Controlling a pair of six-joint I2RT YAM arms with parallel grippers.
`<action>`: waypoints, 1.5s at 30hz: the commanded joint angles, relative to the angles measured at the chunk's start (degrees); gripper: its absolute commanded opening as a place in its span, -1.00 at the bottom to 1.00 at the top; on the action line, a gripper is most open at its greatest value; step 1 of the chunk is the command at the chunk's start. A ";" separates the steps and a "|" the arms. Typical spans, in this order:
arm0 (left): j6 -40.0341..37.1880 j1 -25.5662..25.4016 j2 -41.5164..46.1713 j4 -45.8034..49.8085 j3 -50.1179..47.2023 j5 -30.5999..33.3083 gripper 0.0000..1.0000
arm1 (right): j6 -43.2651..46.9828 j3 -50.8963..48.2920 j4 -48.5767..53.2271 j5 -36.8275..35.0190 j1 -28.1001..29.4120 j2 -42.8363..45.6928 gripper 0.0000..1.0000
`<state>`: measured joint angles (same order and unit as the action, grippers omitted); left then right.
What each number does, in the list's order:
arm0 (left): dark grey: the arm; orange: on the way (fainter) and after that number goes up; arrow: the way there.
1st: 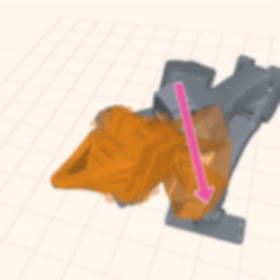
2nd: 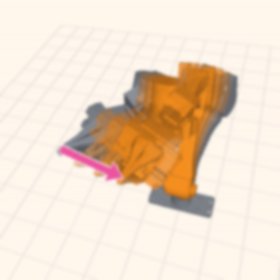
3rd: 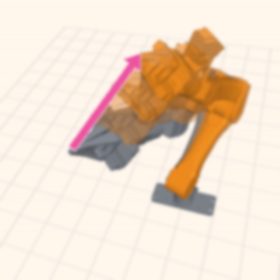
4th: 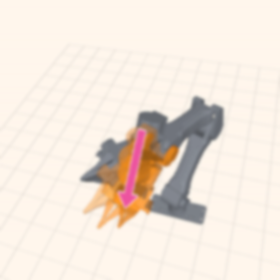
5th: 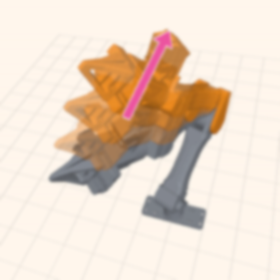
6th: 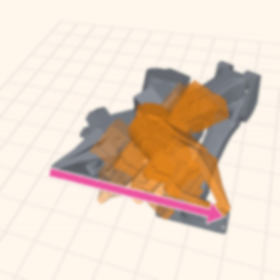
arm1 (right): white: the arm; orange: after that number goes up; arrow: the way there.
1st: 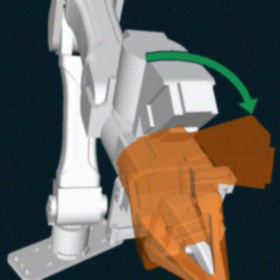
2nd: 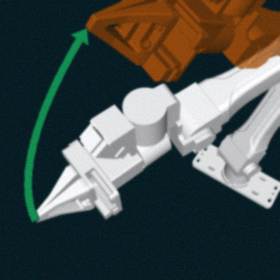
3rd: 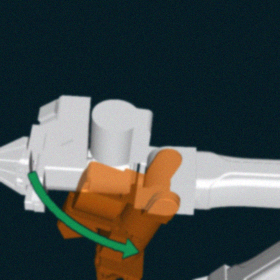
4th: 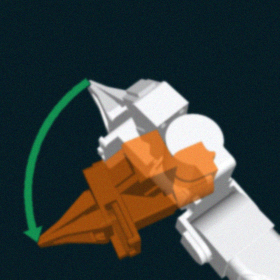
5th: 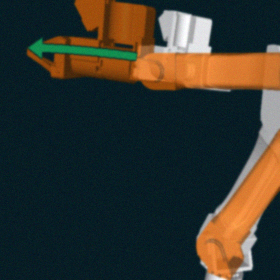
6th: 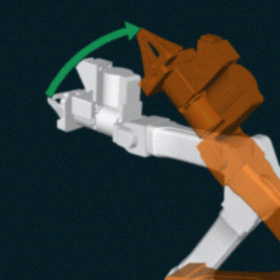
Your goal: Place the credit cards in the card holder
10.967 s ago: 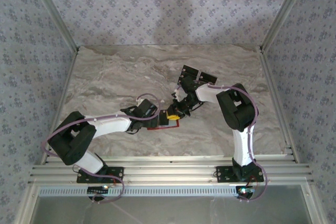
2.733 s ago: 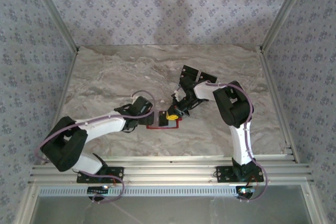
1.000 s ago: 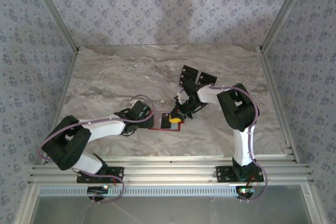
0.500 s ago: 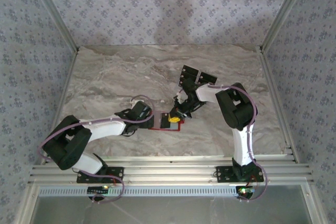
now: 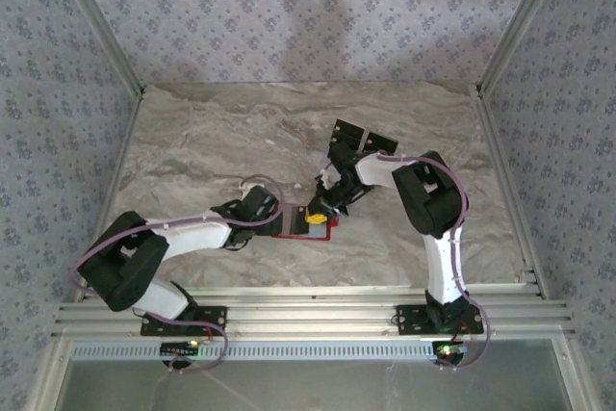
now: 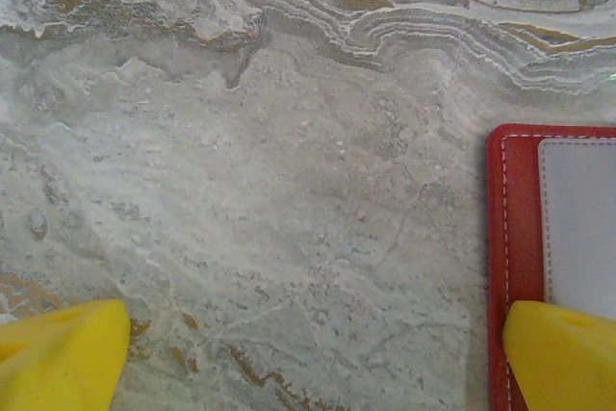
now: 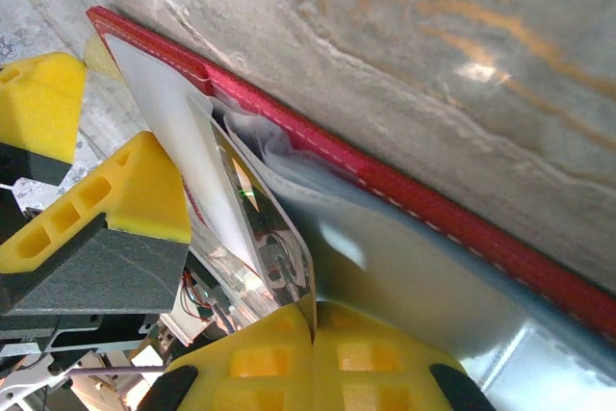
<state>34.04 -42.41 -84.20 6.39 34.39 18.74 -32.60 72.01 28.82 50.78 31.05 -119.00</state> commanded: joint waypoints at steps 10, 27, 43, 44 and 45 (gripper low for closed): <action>0.76 -0.57 -1.92 1.36 -1.14 -1.29 0.99 | 0.60 3.12 3.74 -7.57 2.14 -1.56 -0.51; 1.11 -0.62 -0.13 1.27 -2.30 -0.66 0.99 | 5.83 6.95 12.82 -25.13 4.74 7.59 -0.49; 1.20 -0.57 -0.68 0.48 -2.49 -1.00 1.00 | 6.23 9.47 14.21 -29.10 8.76 3.90 -0.74; 1.20 -0.57 -0.67 0.45 -2.49 -1.05 1.00 | 6.25 9.15 14.25 -29.25 8.72 4.16 -0.74; 1.19 -0.57 -0.64 0.42 -2.48 -1.02 1.00 | 6.28 8.95 14.26 -29.34 8.85 4.38 -0.74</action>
<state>34.17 -42.54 -83.90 5.10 33.52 19.14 -27.38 80.93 40.95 23.16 39.53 -115.72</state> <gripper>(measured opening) 0.997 0.131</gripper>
